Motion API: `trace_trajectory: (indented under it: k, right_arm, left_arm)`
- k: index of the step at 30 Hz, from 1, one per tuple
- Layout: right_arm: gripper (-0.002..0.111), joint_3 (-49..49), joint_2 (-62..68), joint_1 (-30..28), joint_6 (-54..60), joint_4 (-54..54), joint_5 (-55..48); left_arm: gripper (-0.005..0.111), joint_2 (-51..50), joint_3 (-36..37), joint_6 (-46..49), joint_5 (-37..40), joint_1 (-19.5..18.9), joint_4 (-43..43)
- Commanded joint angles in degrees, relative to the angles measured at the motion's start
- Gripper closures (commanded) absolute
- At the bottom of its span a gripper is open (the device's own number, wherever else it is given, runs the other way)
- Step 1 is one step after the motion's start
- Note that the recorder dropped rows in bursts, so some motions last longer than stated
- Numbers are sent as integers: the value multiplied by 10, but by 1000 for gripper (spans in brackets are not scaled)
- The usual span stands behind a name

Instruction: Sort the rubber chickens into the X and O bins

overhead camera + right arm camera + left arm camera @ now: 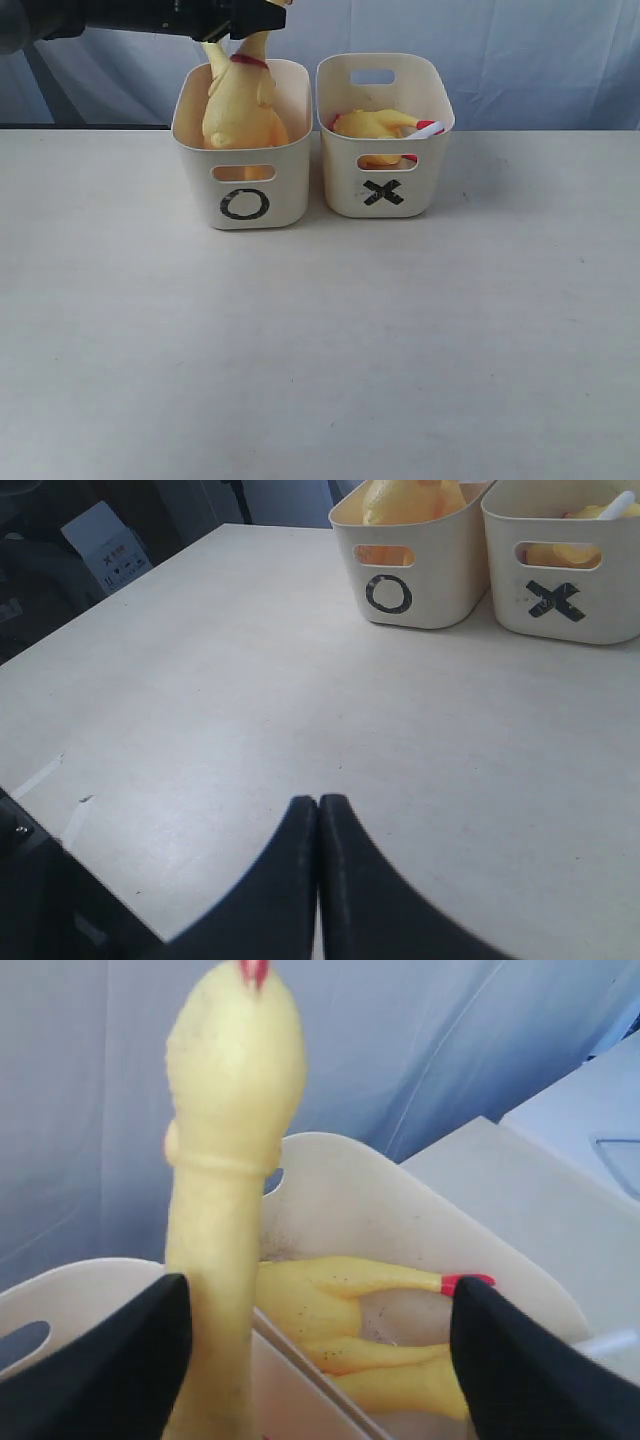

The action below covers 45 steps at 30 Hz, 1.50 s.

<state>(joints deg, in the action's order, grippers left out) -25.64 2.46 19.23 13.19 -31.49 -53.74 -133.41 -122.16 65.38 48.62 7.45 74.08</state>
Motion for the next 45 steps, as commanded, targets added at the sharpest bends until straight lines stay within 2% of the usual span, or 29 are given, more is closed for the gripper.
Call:
trace_trajectory:
  k: [1,11,17,19,24,28,35,45]
  right_arm:
    - [109,2,-3,2,3,0,4]
    - [109,2,-3,2,3,0,4]
    - [109,2,-3,2,3,0,4]
    - [109,2,-3,2,3,0,4]
    - [109,2,-3,2,3,0,3]
    - [109,2,-3,2,3,0,3]
    - [109,2,-3,2,3,0,2]
    - [109,2,-3,2,3,-2,1]
  left_arm:
    - [39,6,0,-2,32,2,26]
    - [41,6,0,9,123,2,82]
    - [46,6,0,-6,176,2,73]
    - [58,8,0,-13,203,2,53]
    - [107,22,0,-73,213,2,-24]
    - [107,33,0,-143,213,2,-105]
    - [107,78,3,-276,213,25,-326]
    - [107,183,139,-373,213,75,-469]
